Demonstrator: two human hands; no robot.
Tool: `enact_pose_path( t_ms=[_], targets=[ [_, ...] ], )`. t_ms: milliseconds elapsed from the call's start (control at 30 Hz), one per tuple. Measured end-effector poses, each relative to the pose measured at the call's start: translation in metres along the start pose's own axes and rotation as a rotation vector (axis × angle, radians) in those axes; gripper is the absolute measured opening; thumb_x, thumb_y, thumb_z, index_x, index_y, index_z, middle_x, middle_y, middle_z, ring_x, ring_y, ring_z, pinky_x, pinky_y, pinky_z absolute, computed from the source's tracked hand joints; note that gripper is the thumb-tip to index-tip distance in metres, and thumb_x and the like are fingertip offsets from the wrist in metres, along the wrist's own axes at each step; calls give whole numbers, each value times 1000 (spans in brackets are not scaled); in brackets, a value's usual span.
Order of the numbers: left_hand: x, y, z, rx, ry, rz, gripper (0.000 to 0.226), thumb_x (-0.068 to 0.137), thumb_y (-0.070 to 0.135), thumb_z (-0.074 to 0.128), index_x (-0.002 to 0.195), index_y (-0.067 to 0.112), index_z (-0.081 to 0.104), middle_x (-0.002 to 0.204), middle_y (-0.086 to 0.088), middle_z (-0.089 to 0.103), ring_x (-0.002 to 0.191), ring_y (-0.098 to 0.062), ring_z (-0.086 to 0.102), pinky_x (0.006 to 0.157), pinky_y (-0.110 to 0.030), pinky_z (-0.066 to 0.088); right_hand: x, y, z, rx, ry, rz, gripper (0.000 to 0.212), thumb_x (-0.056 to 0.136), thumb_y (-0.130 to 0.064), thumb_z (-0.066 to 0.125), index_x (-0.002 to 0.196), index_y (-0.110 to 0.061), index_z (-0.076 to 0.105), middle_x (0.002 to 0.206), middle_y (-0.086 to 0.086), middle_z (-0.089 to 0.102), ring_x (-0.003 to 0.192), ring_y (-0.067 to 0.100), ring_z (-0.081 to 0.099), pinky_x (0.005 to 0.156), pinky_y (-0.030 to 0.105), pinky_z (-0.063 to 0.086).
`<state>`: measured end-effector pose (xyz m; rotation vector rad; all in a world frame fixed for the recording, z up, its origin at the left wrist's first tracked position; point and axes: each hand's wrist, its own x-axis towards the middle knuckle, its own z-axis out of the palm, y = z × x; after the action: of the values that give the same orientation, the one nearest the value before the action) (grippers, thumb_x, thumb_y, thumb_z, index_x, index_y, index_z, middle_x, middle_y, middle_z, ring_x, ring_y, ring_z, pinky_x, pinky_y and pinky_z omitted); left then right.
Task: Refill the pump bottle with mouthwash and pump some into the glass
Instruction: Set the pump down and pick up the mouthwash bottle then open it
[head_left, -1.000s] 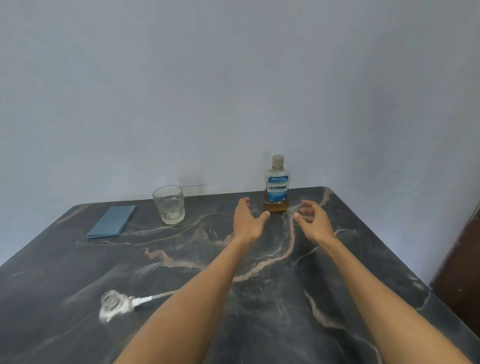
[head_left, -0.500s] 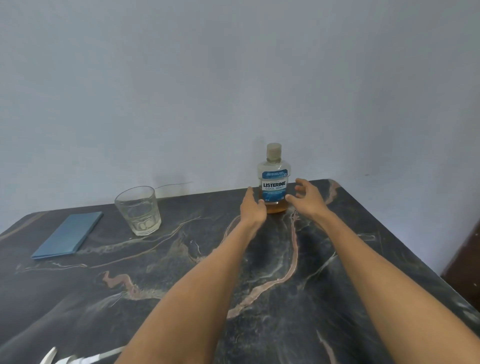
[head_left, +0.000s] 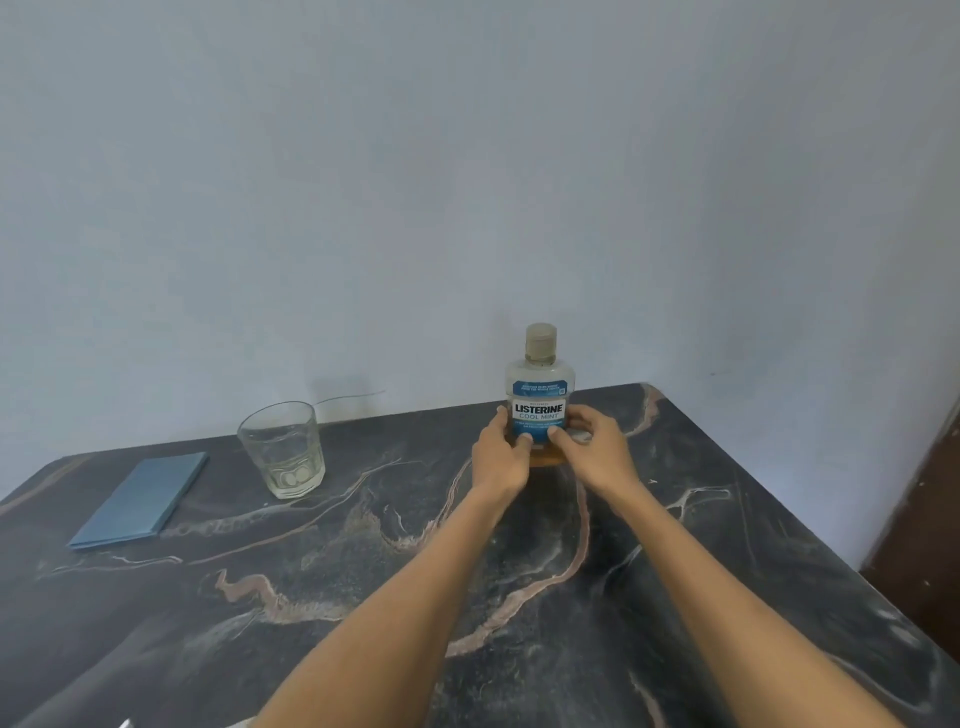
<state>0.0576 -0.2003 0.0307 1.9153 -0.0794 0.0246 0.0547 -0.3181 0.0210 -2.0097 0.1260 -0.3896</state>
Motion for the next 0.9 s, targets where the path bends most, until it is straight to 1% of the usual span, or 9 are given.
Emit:
enact_pose_path(
  t_ms=[133,200,333,400,467,567,667,800,900],
  targets=[
    [-44,17,-14,-78,92,76,42,93,13,56,134,9,50,131,-7,59,120,-21,56,105,-38,43,-39,-28,-16,55,17,-81,37,89,-18,61,125,-10,55,120,6,63,105,18,60,93,40,50],
    [-70,26,-22,-113,150,131,35,91,15,60,126,13,57,121,-2,64,110,-15,60,97,-28,47,-63,-42,-26,90,26,-112,36,89,-18,62,124,-11,57,116,4,64,99,16,63,87,37,54],
    [-117,46,-36,-138,224,223,31,88,18,64,119,15,63,101,11,62,95,-6,58,82,-15,41,-108,-62,-43,165,43,-170,34,89,-18,62,122,-14,59,102,-6,66,86,4,65,71,15,52],
    [-145,51,-43,-144,228,242,33,87,18,65,119,14,63,105,8,64,95,-5,58,84,-17,43,-135,-72,-53,204,36,-183,35,89,-17,62,123,-13,58,105,-4,66,91,10,66,73,19,54],
    [-170,51,-47,-152,222,263,32,87,18,66,118,13,63,108,3,66,97,-8,59,87,-21,46,-159,-78,-61,227,18,-190,36,89,-15,62,125,-13,58,112,2,66,97,17,65,82,33,56],
    [-202,44,-50,-181,199,287,29,85,15,67,114,14,63,103,5,65,96,-9,62,90,-25,50,-193,-79,-70,232,-6,-201,34,89,-12,61,123,-12,58,113,5,65,103,20,62,89,43,52],
    [-226,33,-52,-212,138,307,24,84,9,68,103,23,61,93,12,65,87,-1,63,84,-22,53,-220,-69,-72,255,-17,-181,34,89,-10,62,123,-13,59,113,6,64,104,21,62,90,44,52],
    [-248,12,-53,-141,93,305,30,85,10,66,115,10,60,96,8,62,84,3,60,74,-11,52,-247,-50,-66,260,-25,-144,35,88,-11,63,122,-14,59,112,5,64,103,19,62,89,42,53],
    [-256,-1,-52,-153,50,270,30,86,7,64,115,8,58,99,3,61,91,-10,62,76,-16,53,-261,-37,-56,288,-16,-111,34,87,-13,64,120,-19,58,110,-1,64,103,18,62,89,40,53]
  ],
)
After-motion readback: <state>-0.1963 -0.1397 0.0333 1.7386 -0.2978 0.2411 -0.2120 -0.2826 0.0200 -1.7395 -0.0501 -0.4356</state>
